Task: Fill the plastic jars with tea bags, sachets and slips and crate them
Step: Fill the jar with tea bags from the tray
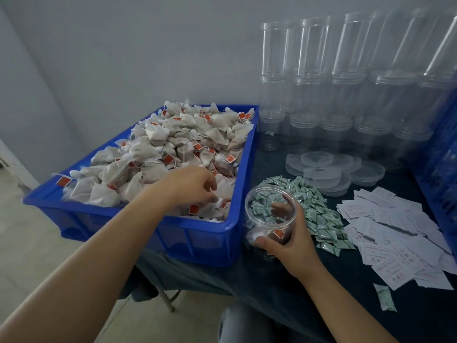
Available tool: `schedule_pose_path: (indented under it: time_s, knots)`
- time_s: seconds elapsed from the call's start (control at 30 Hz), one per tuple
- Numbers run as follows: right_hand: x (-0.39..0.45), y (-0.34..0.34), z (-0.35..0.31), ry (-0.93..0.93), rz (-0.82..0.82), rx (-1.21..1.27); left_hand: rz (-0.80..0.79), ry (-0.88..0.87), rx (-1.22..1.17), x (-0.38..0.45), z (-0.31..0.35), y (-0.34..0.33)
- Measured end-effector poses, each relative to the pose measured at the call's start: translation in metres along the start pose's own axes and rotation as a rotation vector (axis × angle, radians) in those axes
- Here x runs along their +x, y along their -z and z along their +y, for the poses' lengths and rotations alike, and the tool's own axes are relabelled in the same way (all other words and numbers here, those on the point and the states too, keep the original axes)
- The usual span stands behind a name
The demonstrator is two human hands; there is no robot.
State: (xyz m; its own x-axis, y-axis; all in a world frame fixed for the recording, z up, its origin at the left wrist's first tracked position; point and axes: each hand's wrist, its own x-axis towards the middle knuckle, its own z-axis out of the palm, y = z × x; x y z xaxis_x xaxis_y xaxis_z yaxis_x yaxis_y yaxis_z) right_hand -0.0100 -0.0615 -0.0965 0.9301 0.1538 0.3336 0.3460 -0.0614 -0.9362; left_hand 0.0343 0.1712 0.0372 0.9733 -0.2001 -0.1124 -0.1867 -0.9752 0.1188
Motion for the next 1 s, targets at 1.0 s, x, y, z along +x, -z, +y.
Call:
schedule_pose_path:
  time_s: [1.0]
  knots:
    - [-0.001,0.001,0.003,0.021,0.003,-0.006,0.416,-0.037,-0.532,0.000,0.005,-0.023]
